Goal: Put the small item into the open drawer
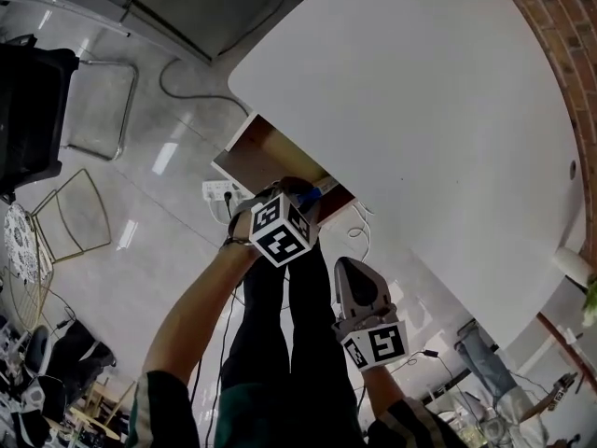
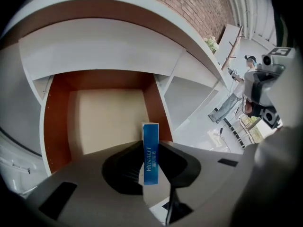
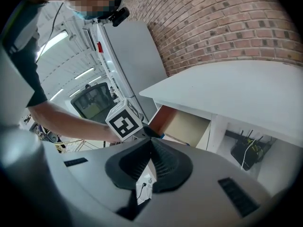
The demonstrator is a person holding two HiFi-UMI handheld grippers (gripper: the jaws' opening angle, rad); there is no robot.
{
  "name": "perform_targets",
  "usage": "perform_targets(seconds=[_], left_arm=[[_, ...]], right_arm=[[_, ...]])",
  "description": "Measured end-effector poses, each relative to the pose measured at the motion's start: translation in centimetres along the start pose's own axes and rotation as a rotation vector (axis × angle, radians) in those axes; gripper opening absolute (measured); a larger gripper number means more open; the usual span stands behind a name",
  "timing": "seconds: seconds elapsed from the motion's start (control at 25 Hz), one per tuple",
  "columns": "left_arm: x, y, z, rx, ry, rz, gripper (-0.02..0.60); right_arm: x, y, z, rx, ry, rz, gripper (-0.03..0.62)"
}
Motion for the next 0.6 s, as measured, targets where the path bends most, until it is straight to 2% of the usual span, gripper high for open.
perform_targets(seconds=[0.36,0.6], left_arm=[[-0.5,2.5,0.0,-0.026,-0.028,0.050,0.095],[-1.0,3.8,-0.4,-0.079,-0.040,0.082,0.095]], right_arm=[[0.7,0.3,-0.7,0.004,0.000,-0.007,0.025],[0.8,0.2,-1.2,0.010,0.005,-0.004,0.025]])
Point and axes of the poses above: the fingertips, and each gripper's own axes: y forward along the fingers, z to its left, x out of its top, the point moved 7 cm from there along -y, backward along the fingers, and after that the axes turned 5 degrees about x, right-handed, at the moved point
